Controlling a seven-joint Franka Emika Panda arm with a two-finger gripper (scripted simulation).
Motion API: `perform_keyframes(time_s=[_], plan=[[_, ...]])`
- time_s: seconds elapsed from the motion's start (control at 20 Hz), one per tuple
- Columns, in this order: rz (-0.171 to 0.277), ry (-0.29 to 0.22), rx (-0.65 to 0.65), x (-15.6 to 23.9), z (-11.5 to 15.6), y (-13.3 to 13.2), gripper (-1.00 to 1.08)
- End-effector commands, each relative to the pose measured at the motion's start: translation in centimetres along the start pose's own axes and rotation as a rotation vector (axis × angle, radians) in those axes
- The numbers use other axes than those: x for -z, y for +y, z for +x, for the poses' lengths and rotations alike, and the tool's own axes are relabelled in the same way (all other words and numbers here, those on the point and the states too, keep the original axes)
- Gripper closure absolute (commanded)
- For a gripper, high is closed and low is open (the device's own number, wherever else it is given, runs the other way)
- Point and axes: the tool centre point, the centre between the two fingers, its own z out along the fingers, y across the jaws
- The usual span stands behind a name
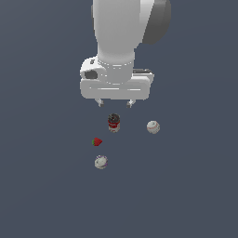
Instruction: Pick up a designated object from a clutter of objects.
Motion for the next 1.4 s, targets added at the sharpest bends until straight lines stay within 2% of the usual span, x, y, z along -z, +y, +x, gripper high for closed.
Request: perform_keyframes(time_s=[0.0,0.5,0.9,1.35], plan=[[0.000,0.000,0.000,0.0,0.0,0.0,-0.92],[0.026,0.015,0.018,0.2,0.0,-3.1,-0.92],[0.025,0.014,0.044,-0.3,0.2,-2.6,-0.92],[0.024,0.014,0.152,-2.4,0.7,-1.5,-0.92]])
